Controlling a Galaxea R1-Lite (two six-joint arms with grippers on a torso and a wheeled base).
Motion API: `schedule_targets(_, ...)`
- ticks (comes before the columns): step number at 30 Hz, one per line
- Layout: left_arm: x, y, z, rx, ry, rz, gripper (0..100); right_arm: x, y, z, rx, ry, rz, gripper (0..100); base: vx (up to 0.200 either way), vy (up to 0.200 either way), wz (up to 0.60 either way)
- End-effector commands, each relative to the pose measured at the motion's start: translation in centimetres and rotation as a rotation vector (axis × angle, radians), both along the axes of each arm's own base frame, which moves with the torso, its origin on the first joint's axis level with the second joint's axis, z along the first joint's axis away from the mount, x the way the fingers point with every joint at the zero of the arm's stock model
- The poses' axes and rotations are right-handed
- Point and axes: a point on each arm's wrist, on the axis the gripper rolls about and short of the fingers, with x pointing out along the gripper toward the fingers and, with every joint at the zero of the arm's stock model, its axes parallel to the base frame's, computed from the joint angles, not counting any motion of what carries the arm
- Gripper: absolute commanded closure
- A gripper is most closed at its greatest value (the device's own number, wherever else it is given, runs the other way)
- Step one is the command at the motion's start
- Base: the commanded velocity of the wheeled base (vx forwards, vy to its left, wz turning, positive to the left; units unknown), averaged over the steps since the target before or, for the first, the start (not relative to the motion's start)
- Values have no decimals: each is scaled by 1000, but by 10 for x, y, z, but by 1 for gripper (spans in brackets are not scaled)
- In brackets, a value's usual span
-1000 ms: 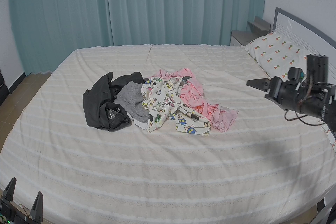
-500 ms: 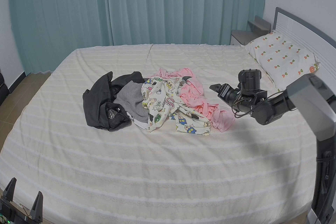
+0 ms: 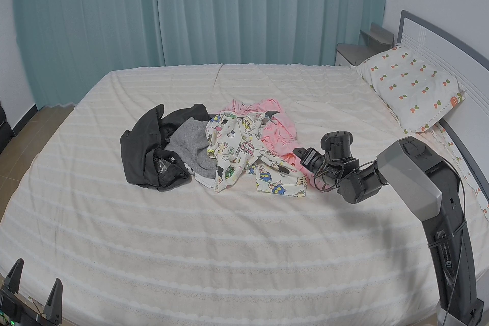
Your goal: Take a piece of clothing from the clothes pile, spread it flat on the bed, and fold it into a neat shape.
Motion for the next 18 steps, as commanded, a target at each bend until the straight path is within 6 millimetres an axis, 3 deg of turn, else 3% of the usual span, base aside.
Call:
schedule_targets(1,0,0,-5,0,0,1,0,-3,7,-16,-13,26,17,0,0,0,0)
schedule_targets(18,0,0,-5,0,0,1,0,-2,22,-57,-100,51,16,0,0,0,0)
